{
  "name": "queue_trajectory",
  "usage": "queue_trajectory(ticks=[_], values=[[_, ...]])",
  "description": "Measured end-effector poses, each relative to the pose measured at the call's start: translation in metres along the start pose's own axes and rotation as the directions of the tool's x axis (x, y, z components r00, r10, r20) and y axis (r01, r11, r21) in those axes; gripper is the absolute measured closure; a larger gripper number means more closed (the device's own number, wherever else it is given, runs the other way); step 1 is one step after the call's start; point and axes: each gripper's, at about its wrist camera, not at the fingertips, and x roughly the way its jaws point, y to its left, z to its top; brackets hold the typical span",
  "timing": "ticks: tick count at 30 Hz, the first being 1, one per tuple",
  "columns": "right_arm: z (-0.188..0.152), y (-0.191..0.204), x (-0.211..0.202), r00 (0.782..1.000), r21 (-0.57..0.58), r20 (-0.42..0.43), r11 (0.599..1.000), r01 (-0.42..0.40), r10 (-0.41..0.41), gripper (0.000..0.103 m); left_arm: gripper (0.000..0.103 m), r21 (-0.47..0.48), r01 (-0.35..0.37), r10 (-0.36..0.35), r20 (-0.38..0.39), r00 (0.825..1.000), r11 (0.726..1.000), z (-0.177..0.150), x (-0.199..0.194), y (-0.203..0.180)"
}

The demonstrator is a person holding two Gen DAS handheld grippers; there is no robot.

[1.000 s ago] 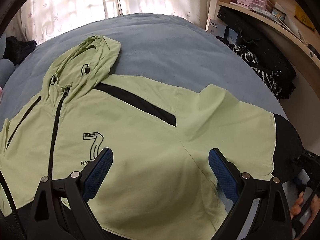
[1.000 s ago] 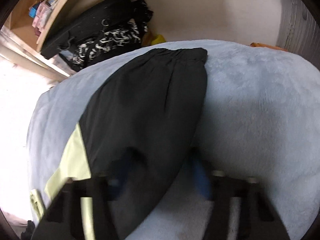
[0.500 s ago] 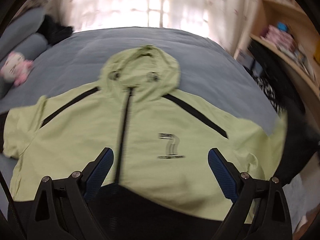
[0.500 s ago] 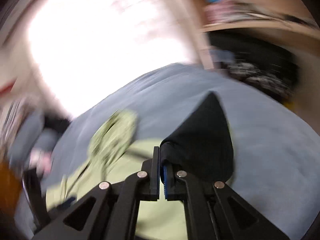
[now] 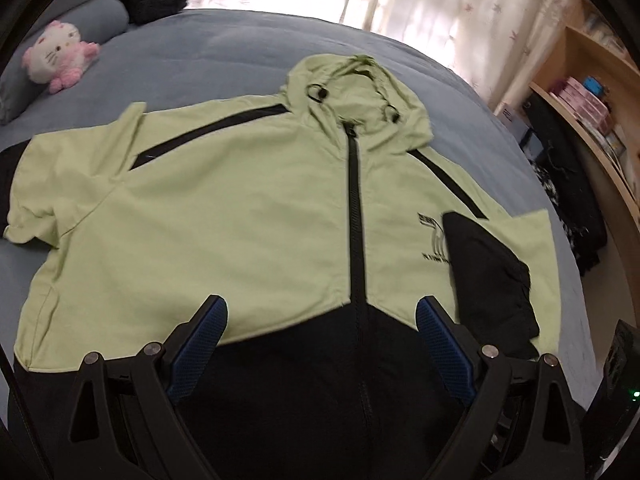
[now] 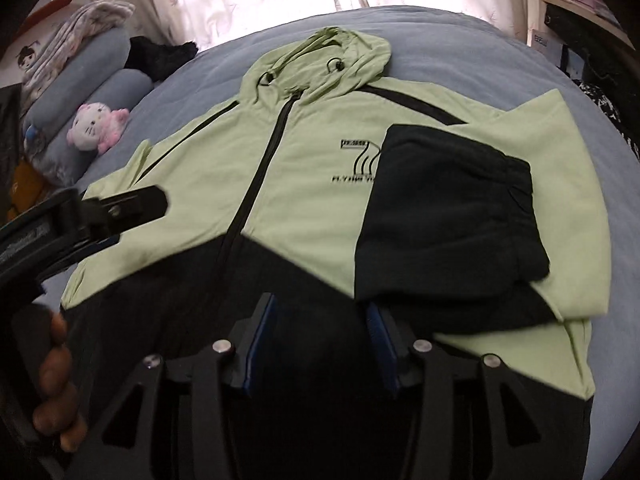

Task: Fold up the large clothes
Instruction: 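Fold the held sleeve across the jacket chest and open the right gripper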

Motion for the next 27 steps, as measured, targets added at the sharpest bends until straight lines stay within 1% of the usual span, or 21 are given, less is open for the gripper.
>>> queue_trajectory(ticks=[2, 5, 7, 9, 11, 13, 15, 18, 19, 27], values=[[-0.005, -0.005, -0.006, 1.000, 0.009, -0.001, 1.000, -0.016, 0.016, 0.056, 0.009, 0.041, 0.017, -0.017, 0.003, 1.000, 0.999, -0.004, -0.002, -0.008], [-0.013, -0.023, -0.023, 1.000, 0.062, 0.023, 0.998, -0.020, 0.019, 0.056, 0.009, 0.144, 0.059, -0.060, -0.003, 0.998, 0.988, -0.010, -0.003, -0.035], [-0.018, -0.039, -0.036, 0.999, 0.113, 0.047, 0.994, 0.003, -0.008, 0.056, 0.009, 0.214, 0.074, -0.072, -0.016, 0.997, 0.974, -0.015, -0.001, -0.053], [-0.024, -0.060, -0.048, 0.997, 0.182, 0.064, 0.983, 0.035, -0.048, 0.056, 0.009, 0.278, 0.076, -0.068, -0.037, 0.997, 0.958, -0.021, 0.004, -0.072], [-0.028, -0.077, -0.056, 0.995, 0.240, 0.076, 0.970, 0.044, -0.064, 0.056, 0.009, 0.339, 0.091, -0.071, -0.071, 0.995, 0.937, -0.030, 0.013, -0.092], [-0.031, -0.092, -0.062, 0.994, 0.285, 0.086, 0.957, 0.045, -0.073, 0.056, 0.009, 0.380, 0.106, -0.074, -0.097, 0.993, 0.919, -0.037, 0.021, -0.107], [-0.033, -0.105, -0.067, 0.992, 0.327, 0.095, 0.944, 0.051, -0.086, 0.056, 0.009, 0.425, 0.109, -0.063, -0.120, 0.991, 0.898, -0.045, 0.031, -0.125], [-0.040, -0.123, -0.073, 0.989, 0.377, 0.109, 0.925, 0.050, -0.099, 0.056, 0.009, 0.477, 0.087, -0.027, -0.131, 0.991, 0.875, -0.053, 0.046, -0.146], [-0.041, -0.125, -0.072, 0.989, 0.386, 0.113, 0.921, 0.046, -0.097, 0.056, 0.009, 0.486, 0.078, -0.016, -0.132, 0.991, 0.871, -0.055, 0.050, -0.151], [-0.054, -0.144, -0.068, 0.989, 0.414, 0.116, 0.910, 0.031, -0.087, 0.056, 0.009, 0.515, 0.045, 0.020, -0.121, 0.992, 0.856, -0.051, 0.077, -0.183]])
